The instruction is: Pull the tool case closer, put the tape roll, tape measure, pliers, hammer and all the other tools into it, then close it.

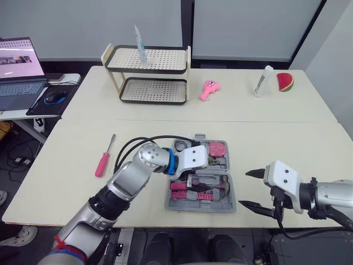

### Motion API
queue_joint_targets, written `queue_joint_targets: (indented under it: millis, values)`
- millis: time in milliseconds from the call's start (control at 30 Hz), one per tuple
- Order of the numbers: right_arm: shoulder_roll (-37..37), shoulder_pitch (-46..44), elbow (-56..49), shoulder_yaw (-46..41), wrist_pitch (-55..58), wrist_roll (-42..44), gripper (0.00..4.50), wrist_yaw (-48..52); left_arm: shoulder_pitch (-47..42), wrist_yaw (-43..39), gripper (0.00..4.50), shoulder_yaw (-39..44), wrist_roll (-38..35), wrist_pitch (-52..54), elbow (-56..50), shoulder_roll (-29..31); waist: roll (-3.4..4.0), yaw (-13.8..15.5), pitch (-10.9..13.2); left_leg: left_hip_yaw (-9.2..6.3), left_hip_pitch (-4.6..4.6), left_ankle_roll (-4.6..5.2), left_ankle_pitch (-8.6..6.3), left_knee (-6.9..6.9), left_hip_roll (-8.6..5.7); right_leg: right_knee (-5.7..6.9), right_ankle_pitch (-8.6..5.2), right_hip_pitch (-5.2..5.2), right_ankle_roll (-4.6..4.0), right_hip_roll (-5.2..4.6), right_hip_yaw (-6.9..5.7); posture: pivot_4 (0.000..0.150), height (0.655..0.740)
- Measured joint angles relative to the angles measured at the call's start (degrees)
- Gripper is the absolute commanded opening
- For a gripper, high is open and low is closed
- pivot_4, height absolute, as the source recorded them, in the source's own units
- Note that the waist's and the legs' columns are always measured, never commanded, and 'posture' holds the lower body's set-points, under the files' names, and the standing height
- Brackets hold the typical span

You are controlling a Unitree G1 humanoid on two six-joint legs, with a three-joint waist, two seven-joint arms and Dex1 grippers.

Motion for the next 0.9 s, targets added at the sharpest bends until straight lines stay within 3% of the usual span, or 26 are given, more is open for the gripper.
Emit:
queue_joint_targets:
  millis: [333, 900]
  values:
    - [0.5, -1.2, 0.0, 0.9, 0.0, 0.0, 4.50, -0.7, 0.7, -1.3, 0.02, -2.4, 3.4, -7.5, 7.3, -0.9, 0.00, 0.1, 0.0, 0.00, 0.00, 0.01, 0.00, 0.01, -0.02, 0.02, 0.00, -0.01, 0.01, -0.01, -0.03, 0.150, 0.7356]
    - [0.5, -1.5, 0.0, 0.8, 1.4, 2.2, 4.50, -1.8, 0.9, 1.7, 0.02, -4.6, 10.4, -14.5, 17.3, -5.0, 0.02, 0.1, -0.1, -0.01, 0.07, 0.02, -0.01, 0.01, -0.02, 0.02, 0.00, 0.07, 0.01, -0.01, -0.04, 0.150, 0.7356]
